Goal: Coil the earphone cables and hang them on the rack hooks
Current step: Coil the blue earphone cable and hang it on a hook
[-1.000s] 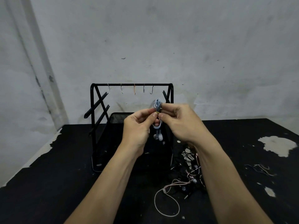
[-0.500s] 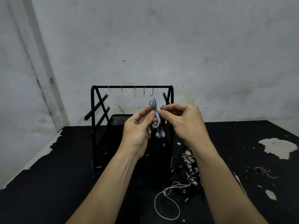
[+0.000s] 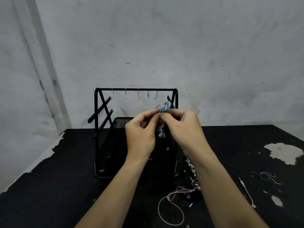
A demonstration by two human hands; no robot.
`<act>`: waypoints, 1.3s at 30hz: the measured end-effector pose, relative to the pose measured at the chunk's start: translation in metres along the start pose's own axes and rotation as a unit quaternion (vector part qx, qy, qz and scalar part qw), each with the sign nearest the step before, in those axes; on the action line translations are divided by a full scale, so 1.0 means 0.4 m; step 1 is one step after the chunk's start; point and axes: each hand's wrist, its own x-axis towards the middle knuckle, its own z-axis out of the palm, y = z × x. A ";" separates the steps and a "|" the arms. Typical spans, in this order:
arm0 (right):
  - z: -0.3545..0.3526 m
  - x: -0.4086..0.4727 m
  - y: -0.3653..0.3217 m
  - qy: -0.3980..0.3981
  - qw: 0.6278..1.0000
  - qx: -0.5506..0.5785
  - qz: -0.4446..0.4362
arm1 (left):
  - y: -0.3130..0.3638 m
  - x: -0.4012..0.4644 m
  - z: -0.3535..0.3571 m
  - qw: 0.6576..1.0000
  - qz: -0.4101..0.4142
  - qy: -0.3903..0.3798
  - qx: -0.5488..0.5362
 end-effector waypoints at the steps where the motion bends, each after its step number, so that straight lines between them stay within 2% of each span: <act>1: 0.005 -0.003 -0.003 -0.005 1.000 0.018 0.003 | 0.002 0.000 0.001 1.000 0.002 -0.003 0.000; 3: 0.012 -0.008 -0.004 -0.003 0.999 0.039 -0.010 | 0.009 0.000 0.003 1.000 -0.002 -0.008 0.001; 6: 0.016 -0.009 -0.001 -0.003 0.998 0.063 -0.019 | 0.019 0.001 0.005 0.998 -0.055 -0.012 -0.020; 15: 0.010 0.000 -0.006 -0.050 0.981 0.181 0.050 | 0.061 0.001 0.013 0.973 -0.156 -0.013 -0.169; 22: -0.001 0.010 -0.004 -0.130 0.936 0.310 0.104 | 0.060 -0.001 0.016 0.946 -0.209 -0.045 -0.243; 26: 0.000 0.013 0.000 -0.140 0.911 0.364 0.132 | 0.054 -0.001 0.014 0.935 -0.237 -0.062 -0.256; 31: -0.009 0.021 0.009 -0.144 0.905 0.375 0.140 | 0.048 -0.006 0.018 0.930 -0.249 -0.062 -0.264; 36: -0.021 0.027 0.015 -0.133 0.918 0.347 0.140 | 0.049 -0.006 0.019 0.928 -0.271 -0.062 -0.249; 39: -0.027 0.025 0.010 -0.111 0.944 0.290 0.116 | 0.042 -0.009 0.022 0.954 -0.216 -0.049 -0.202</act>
